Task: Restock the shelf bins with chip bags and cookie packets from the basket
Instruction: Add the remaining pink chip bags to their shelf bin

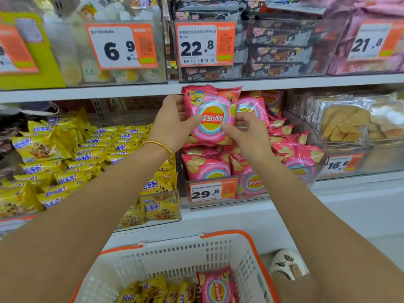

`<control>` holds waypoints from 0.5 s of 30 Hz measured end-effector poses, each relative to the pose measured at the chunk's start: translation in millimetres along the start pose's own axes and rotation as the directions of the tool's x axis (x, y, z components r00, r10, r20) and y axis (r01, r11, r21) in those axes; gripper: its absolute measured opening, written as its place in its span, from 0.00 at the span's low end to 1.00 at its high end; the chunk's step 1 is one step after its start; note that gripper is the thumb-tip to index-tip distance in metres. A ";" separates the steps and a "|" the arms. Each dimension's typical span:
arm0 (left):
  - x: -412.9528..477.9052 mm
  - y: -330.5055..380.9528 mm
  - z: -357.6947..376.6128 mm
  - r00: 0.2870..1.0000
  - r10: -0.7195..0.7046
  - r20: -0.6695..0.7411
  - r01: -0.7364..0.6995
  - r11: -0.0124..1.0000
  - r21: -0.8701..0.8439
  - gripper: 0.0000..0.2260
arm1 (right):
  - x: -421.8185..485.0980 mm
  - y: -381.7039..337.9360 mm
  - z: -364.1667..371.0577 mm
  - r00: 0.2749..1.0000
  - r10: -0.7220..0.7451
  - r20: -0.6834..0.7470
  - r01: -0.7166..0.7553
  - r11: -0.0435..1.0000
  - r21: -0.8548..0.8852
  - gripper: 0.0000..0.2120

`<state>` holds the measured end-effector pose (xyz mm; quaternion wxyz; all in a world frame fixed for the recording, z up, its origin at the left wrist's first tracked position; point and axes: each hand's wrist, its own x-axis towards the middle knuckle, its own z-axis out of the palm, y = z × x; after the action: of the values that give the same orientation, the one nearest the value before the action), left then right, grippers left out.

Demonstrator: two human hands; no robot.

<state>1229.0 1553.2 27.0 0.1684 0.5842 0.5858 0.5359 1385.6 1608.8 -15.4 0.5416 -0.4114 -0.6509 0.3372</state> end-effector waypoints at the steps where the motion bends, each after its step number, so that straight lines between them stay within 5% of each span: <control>1: -0.7 0.4 2.2 1.000 0.001 0.002 -0.001 1.000 -0.011 0.22 | -1.1 -1.5 -1.1 1.000 -0.014 -0.020 0.014 0.999 -0.029 0.19; 10: -4.1 -14.9 -1.7 1.000 0.005 -0.010 -0.003 0.974 0.227 0.19 | 2.1 -3.1 -9.2 0.990 -0.062 0.123 0.089 0.970 -0.228 0.18; 15: -4.1 -16.2 -3.9 1.000 -0.023 0.007 0.021 0.975 0.220 0.19 | 0.4 -5.2 -10.1 0.982 -0.055 0.182 0.095 0.971 -0.219 0.17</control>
<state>1218.7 1552.1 13.3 0.1114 0.5952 0.6471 0.4633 1394.6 1606.9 -8.8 0.4445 -0.4143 -0.7452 0.2749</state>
